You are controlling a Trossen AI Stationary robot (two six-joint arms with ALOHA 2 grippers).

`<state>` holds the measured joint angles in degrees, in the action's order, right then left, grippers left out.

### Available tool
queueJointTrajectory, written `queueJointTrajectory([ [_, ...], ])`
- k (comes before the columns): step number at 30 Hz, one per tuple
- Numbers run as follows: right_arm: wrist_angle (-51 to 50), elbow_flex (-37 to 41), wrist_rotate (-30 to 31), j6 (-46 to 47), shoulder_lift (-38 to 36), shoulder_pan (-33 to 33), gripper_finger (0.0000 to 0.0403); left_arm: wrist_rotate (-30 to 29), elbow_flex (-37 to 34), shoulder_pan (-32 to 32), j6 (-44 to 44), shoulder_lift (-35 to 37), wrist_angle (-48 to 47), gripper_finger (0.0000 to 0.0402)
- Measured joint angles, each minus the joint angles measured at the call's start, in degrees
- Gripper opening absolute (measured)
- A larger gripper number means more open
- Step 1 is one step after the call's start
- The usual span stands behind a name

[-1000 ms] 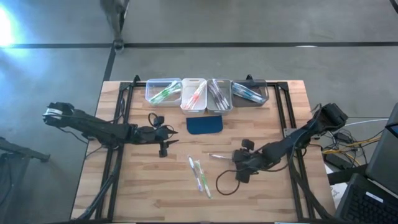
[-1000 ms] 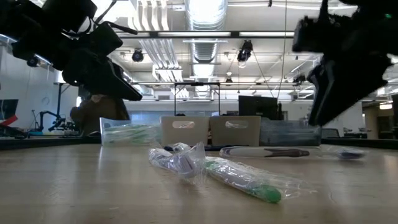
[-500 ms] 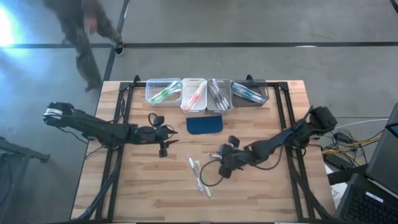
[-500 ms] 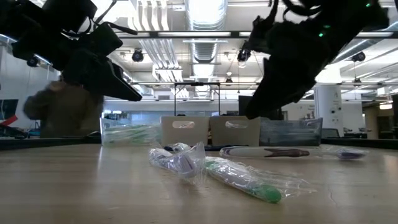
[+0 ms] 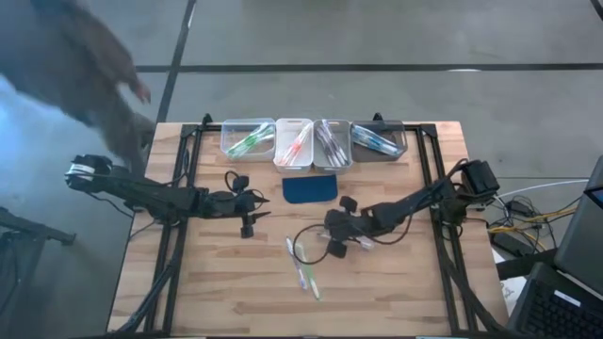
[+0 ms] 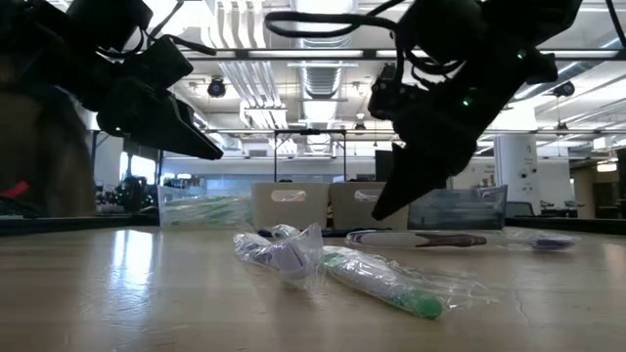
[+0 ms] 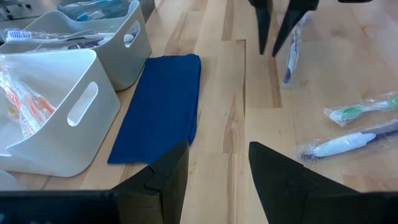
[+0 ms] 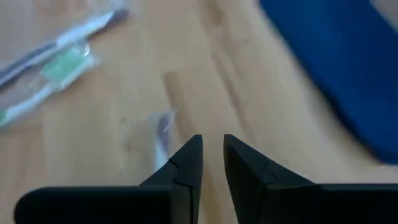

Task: Pick & Place Toothbrushes
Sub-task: Put the violet toothbrush into the gray bin

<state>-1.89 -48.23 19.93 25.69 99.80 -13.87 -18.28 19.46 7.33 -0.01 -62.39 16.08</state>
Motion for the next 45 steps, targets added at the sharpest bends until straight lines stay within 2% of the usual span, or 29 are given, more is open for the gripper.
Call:
queueJointTrajectory([
  [12,-0.5,-0.2,-13.0,2.6,3.5,-1.9,0.0032,0.0,0.0,0.0,0.0,0.0,-0.4,0.0175],
  [18,-9.2,-0.1,-17.3,2.9,-0.5,-8.0,0.0015,0.0,0.0,0.0,0.0,0.0,-0.5,0.0175],
  [23,-13.4,0.0,-15.8,2.7,-4.5,-12.3,0.001,0.0,0.0,0.0,0.0,0.0,-0.7,0.0175],
  [30,-14.5,-0.1,-5.6,5.5,-14.2,-14.8,0.001,0.0,0.0,0.0,0.0,0.0,-0.9,0.0175],
  [34,-14.4,-0.2,-2.0,15.9,-19.1,-15.8,0.0009,0.0,0.0,0.0,0.0,0.0,-1.0,0.0175],
  [38,-14.5,-0.2,-1.7,29.8,-20.6,-16.3,0.0009,0.0,0.0,0.0,0.0,0.0,-1.1,0.0175],
  [45,-15.5,-0.2,-6.9,52.6,-19.2,-16.3,0.0008,0.0,0.0,0.0,0.0,0.0,-1.1,0.0175],
])
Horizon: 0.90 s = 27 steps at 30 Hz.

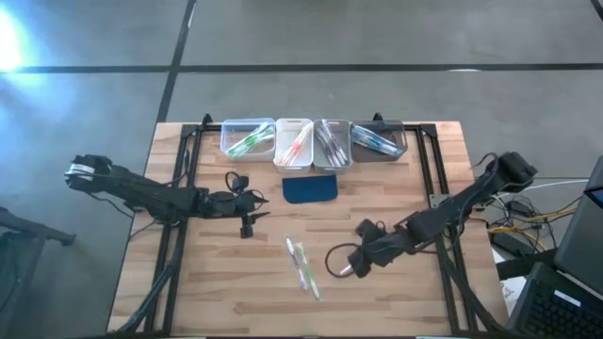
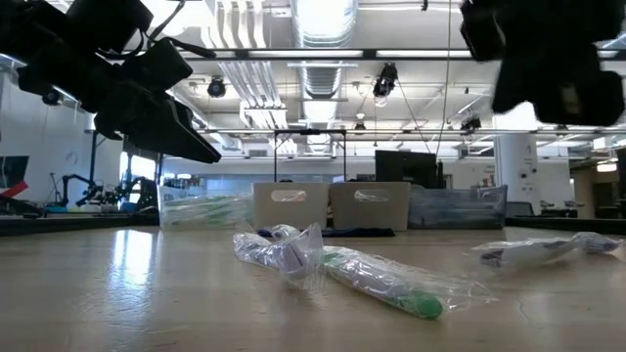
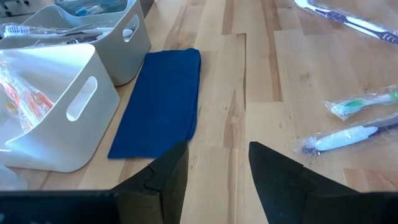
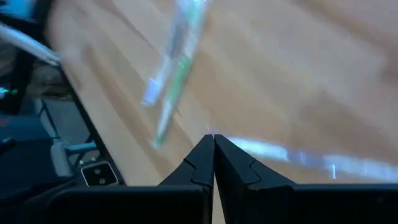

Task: Pick & Place Toothbrushes
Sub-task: Put the violet toothbrush into the gray bin

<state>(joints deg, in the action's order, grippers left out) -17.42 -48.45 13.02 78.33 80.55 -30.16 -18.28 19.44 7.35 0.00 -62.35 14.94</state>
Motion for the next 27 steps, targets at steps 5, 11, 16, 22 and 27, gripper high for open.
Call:
queueJointTrajectory([
  [5,-4.9,0.0,-5.0,15.9,1.4,-0.8,0.0008,0.0,0.0,0.0,0.0,0.0,0.0,0.0175],
  [11,-6.8,0.0,-6.8,34.5,1.4,-2.2,0.0008,0.0,0.0,0.0,0.0,0.0,0.0,0.0175],
  [16,-6.8,0.0,-1.2,49.0,1.6,-2.8,0.0008,0.0,0.0,0.0,0.0,0.0,0.0,0.0175],
  [22,-6.1,0.0,2.5,54.8,3.7,-1.7,0.0008,0.0,0.0,0.0,0.0,0.0,0.0,0.0175],
  [27,-5.4,0.0,-2.5,57.1,6.6,-1.1,0.0018,0.0,0.0,0.0,0.0,0.0,0.0,0.0175],
])
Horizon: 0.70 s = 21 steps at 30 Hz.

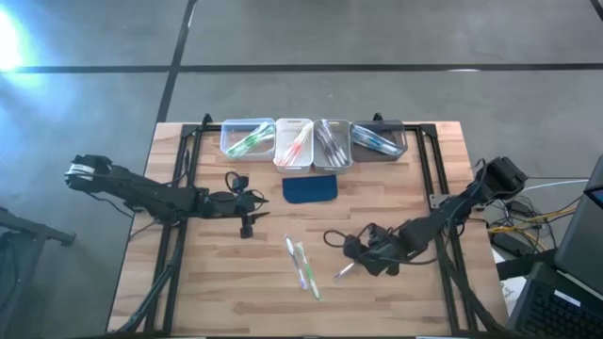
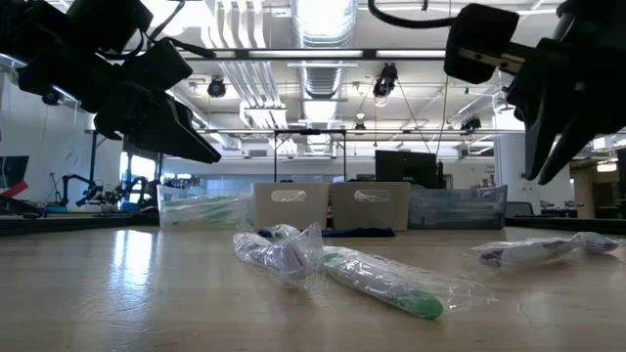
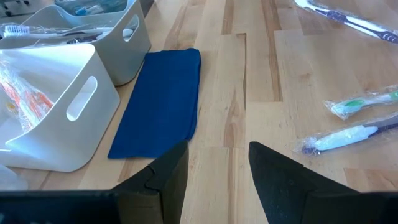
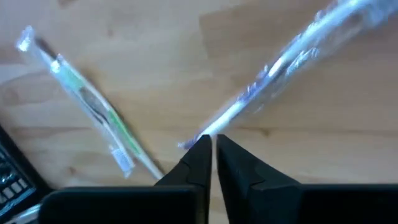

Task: Pick & Place Toothbrushes
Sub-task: Put the violet toothbrush into the gray bin

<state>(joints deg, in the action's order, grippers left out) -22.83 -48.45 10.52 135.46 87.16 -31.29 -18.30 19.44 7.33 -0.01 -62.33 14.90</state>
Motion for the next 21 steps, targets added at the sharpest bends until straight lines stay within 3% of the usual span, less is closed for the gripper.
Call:
queueJointTrajectory([
  [13,2.7,0.0,-3.2,1.1,3.9,-0.1,0.0158,0.0,0.0,0.0,0.0,0.0,-0.4,0.0175],
  [21,1.2,0.4,-4.3,1.1,8.2,2.5,0.0201,0.0,0.0,0.0,0.0,0.0,-0.5,0.0175],
])
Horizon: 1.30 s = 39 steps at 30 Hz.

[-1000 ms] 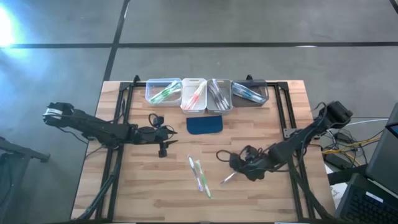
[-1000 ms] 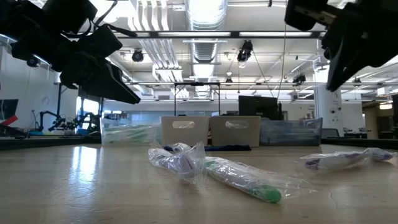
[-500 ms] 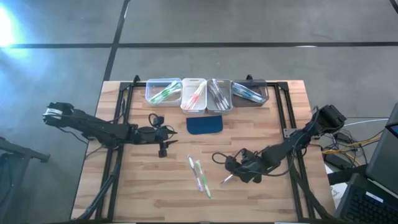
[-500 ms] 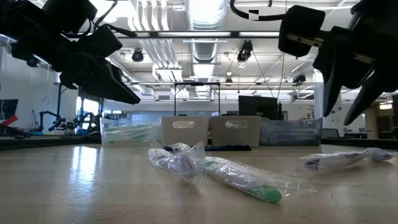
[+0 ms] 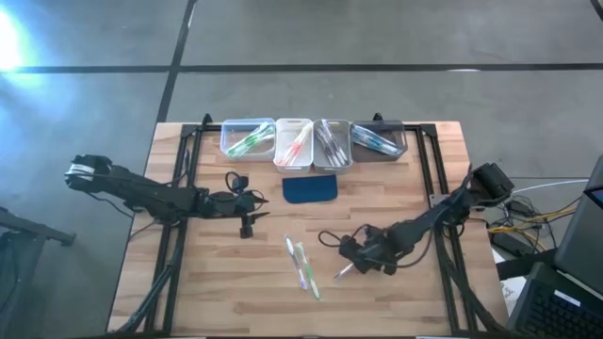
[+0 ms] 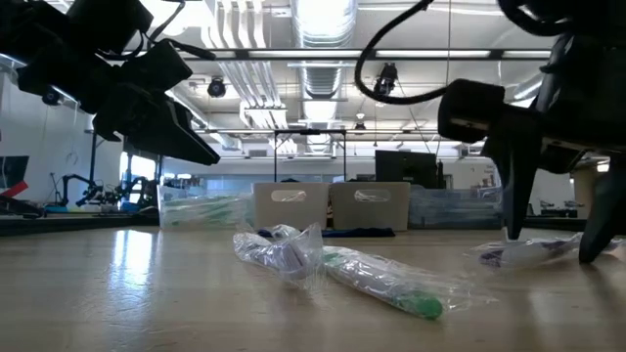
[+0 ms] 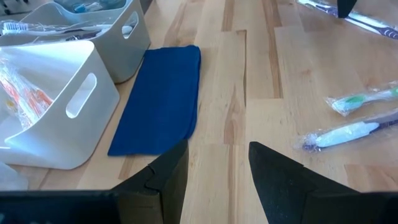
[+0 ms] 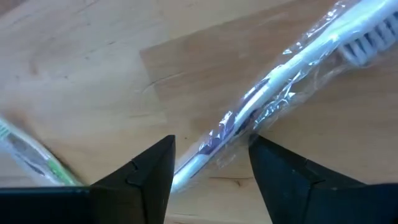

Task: Pick & Place Toothbrushes
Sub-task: Put the violet toothbrush into the gray bin

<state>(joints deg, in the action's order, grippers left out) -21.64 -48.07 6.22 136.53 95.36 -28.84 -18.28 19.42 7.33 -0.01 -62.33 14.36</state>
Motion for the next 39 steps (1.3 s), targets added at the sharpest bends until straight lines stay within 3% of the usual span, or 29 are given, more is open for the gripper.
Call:
queueJointTrajectory([
  [9,-0.7,0.0,-5.8,-1.8,1.9,0.9,0.0191,0.0,0.0,0.0,0.0,0.0,0.0,0.0175],
  [25,-8.0,0.2,-9.7,-9.1,1.9,0.7,0.0028,0.0,0.0,0.0,0.0,0.0,0.0,0.0175],
  [28,-8.1,0.3,-9.9,-10.9,1.5,0.7,0.0018,0.0,0.0,0.0,0.0,0.0,0.0,0.0175],
  [34,-9.1,-0.1,-9.1,-15.8,-0.8,0.6,0.0016,0.0,0.0,0.0,0.0,0.0,0.0,0.0175],
  [39,-11.9,-2.4,-1.4,-21.1,-2.4,0.6,0.0014,0.0,0.0,0.0,0.0,0.0,0.0,0.0175],
])
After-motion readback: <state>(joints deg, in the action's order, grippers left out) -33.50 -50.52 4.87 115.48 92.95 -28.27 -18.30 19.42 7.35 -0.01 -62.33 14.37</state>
